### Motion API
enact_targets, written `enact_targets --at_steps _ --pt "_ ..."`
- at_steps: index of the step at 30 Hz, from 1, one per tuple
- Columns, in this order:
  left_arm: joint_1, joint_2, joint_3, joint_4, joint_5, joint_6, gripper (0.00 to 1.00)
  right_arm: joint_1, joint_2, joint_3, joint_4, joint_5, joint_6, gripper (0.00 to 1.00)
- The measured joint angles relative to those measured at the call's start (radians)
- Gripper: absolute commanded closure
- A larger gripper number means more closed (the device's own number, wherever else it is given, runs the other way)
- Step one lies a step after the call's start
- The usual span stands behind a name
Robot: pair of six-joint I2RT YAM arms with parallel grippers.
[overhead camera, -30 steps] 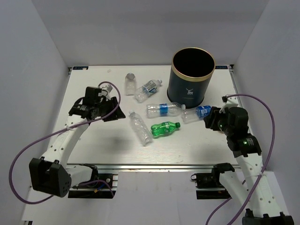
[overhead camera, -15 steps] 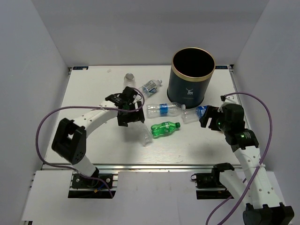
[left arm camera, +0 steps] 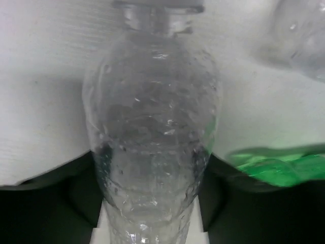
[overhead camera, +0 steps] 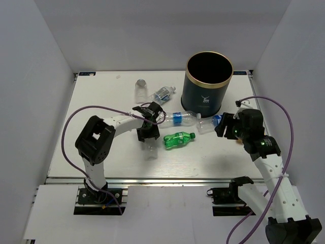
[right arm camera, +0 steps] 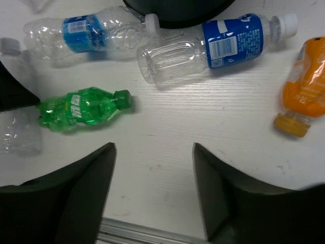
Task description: Put the plastic bottles in the bin
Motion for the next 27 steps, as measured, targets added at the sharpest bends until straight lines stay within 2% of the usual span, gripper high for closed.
enact_targets --at_steps 1,3,4,6,7,9,10,12,16,17,20,23,25,27 --pt "-0.005 -0.001 0.003 0.002 -0.006 -0.007 0.6 0.005 0.006 0.009 0.0 -0.002 -0.009 0.46" --pt "-0.013 -0.026 -0.002 0.018 -0.018 -0.015 0.77 0.017 0.018 0.024 0.002 -0.027 -0.034 0.66" --pt "-0.018 -0.04 -0.008 0.023 -0.023 -0.019 0.89 0.025 0.024 0.029 0.005 -0.051 -0.056 0.66" --pt "-0.029 -0.077 -0.022 0.018 -0.03 -0.014 0.97 0.045 0.045 0.031 0.019 -0.131 -0.111 0.68" --pt "-0.035 -0.101 -0.027 0.01 -0.034 -0.008 1.0 0.059 0.06 0.033 0.024 -0.177 -0.147 0.64" --pt "-0.048 -0.17 -0.027 -0.013 -0.036 0.012 1.0 0.09 0.1 0.035 0.032 -0.257 -0.225 0.56" --pt "-0.053 -0.214 -0.019 -0.026 -0.038 0.025 1.0 0.112 0.124 0.035 0.031 -0.291 -0.273 0.49" --pt "-0.06 -0.293 0.044 -0.068 -0.04 0.058 1.0 0.148 0.151 0.035 0.032 -0.338 -0.357 0.42" --pt "-0.064 -0.327 0.363 -0.111 -0.045 0.152 1.0 0.203 0.141 0.035 0.052 -0.394 -0.494 0.35" --pt "-0.061 -0.298 0.483 -0.113 -0.047 0.181 1.0 0.21 0.138 0.035 0.06 -0.401 -0.52 0.32" --pt "-0.046 -0.141 0.888 -0.111 -0.056 0.258 1.0 0.227 0.138 0.028 0.073 -0.412 -0.573 0.3" --pt "-0.023 0.067 1.24 -0.055 -0.039 0.299 0.94 0.248 0.13 -0.011 0.086 -0.414 -0.599 0.3" --pt "-0.005 0.146 1.291 0.029 -0.008 0.302 0.94 0.266 0.126 -0.037 0.083 -0.412 -0.604 0.3" --pt "0.013 0.174 1.201 0.138 0.037 0.29 0.94 0.285 0.122 -0.059 0.082 -0.404 -0.602 0.3"
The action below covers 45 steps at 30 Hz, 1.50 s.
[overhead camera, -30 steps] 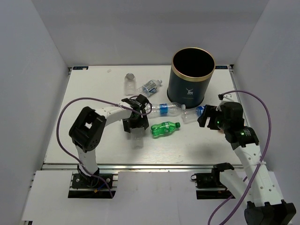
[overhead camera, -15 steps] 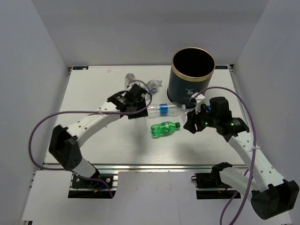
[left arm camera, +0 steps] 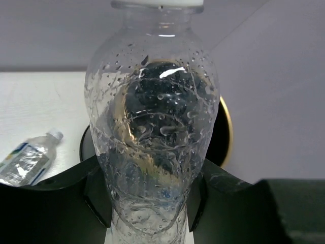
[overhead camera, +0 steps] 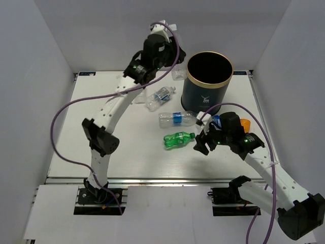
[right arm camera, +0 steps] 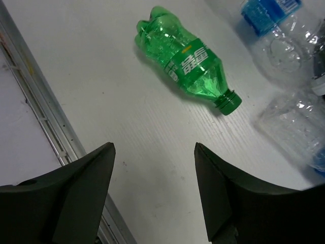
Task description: Put the plastic bottles in the bin
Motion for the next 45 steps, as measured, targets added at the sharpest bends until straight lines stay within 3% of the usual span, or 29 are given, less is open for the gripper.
enact_targets --at_steps 3,8,17,26,33,37,40,45 --pt "0.018 0.068 -0.098 0.125 0.068 -0.044 0.93 0.023 -0.019 -0.033 0.002 0.013 0.006 0.3" --pt "0.029 0.254 0.012 0.307 0.211 -0.147 0.91 0.045 -0.042 -0.054 -0.003 0.04 0.013 0.3" --pt "0.024 0.227 -0.035 0.576 0.305 -0.294 0.88 0.055 -0.03 -0.054 -0.004 0.065 0.012 0.3" --pt "0.019 0.283 -0.001 0.771 0.318 -0.417 0.74 0.06 -0.006 -0.054 -0.004 0.077 0.02 0.3" --pt "0.007 0.418 0.06 0.872 0.29 -0.478 0.5 0.064 -0.006 -0.054 -0.004 0.105 0.035 0.3" --pt "0.0 0.463 0.057 0.862 0.275 -0.486 0.17 0.065 -0.006 -0.054 -0.004 0.116 0.039 0.3" --pt "-0.003 0.477 0.055 0.841 0.263 -0.476 0.04 0.066 -0.006 -0.054 -0.004 0.118 0.044 0.3" --pt "-0.005 0.462 0.038 0.804 0.257 -0.423 0.01 0.066 -0.004 -0.054 -0.004 0.121 0.051 0.29"
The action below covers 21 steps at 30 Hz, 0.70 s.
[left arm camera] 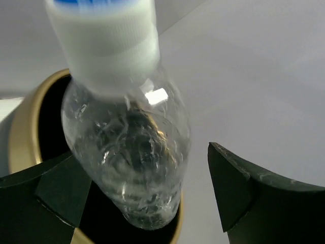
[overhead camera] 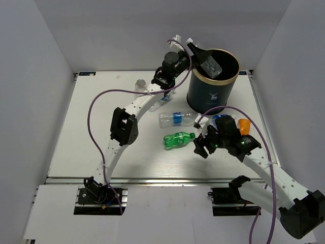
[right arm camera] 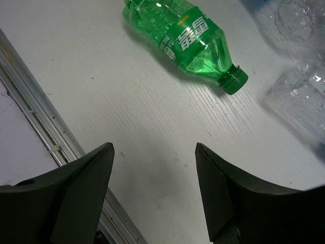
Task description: Put the plastic bottles in the bin
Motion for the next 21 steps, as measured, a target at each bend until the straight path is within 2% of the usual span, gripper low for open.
enact_targets --at_steps 5,11,17,21 --pt "0.0 -0.059 -0.065 -0.081 -0.016 0.1 0.01 0.0 0.004 0.0 0.005 0.004 0.006 0.28" --pt "0.003 -0.11 -0.067 -0.198 -0.046 0.233 0.01 0.0 0.024 0.0 0.045 0.0 0.01 0.28" --pt "0.011 -0.139 -0.024 -0.296 -0.051 0.307 0.01 0.001 0.125 0.026 0.06 0.0 -0.036 0.26" --pt "0.021 -0.247 -0.121 -0.357 -0.092 0.384 0.01 0.021 0.197 0.066 0.082 0.008 -0.106 0.25"
